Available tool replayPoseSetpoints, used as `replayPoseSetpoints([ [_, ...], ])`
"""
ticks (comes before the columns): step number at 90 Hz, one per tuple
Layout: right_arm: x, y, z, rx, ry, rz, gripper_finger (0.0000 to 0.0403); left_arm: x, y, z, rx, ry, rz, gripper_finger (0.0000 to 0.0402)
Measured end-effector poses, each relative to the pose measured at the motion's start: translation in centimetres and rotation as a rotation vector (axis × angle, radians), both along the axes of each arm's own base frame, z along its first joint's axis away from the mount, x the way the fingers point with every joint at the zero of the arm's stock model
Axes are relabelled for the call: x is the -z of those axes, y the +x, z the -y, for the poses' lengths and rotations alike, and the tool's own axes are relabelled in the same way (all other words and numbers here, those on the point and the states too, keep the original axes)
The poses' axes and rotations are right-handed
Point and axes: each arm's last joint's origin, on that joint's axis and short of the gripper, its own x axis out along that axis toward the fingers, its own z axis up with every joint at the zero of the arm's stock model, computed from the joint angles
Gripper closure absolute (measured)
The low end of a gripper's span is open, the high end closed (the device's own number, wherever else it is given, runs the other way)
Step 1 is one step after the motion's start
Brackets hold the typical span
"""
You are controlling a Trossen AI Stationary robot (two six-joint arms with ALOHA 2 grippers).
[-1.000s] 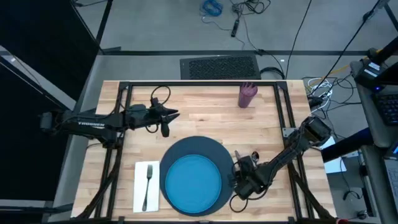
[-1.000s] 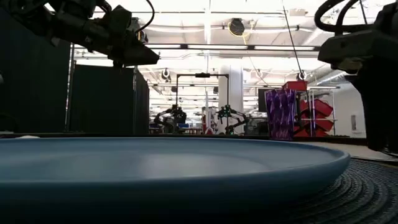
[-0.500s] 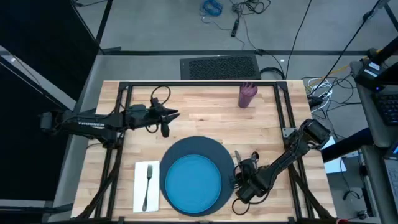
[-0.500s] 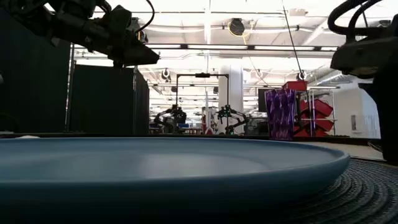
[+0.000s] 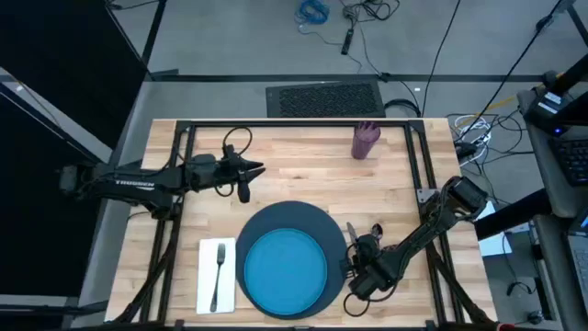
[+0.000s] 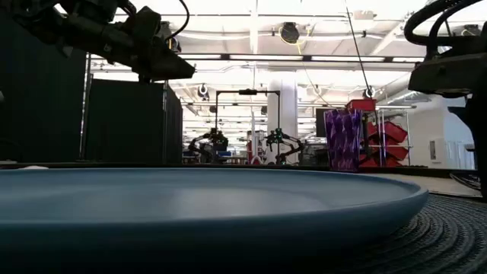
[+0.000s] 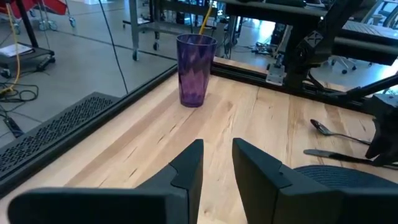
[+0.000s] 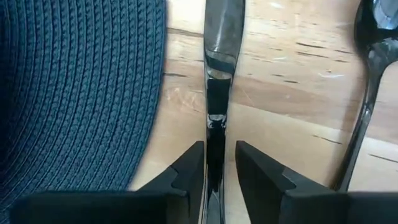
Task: Set table place
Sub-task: Adjust the knife
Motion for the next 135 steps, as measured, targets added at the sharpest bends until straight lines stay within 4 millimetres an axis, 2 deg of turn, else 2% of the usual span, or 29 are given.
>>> replayPoseSetpoints([
  [27, 0.0, 0.1, -0.1, 0.015, 0.011, 0.016, 0.0360, 0.0, 0.0, 0.0, 0.000, 0.000, 0.000, 0.0330],
  [44, 0.8, 0.3, -0.2, 0.047, -0.008, 0.015, 0.0374, 0.0, 0.0, 0.0, 0.000, 0.000, 0.000, 0.0330],
  [82, 1.1, 0.4, -0.2, 0.090, 0.002, 0.013, 0.0378, 0.0, 0.0, 0.0, 0.000, 0.000, -0.001, 0.0330],
  [135, 1.2, 0.9, 1.7, 0.151, -0.028, -0.064, 0.0380, 0.0, 0.0, 0.0, 0.000, 0.000, -0.001, 0.0330],
])
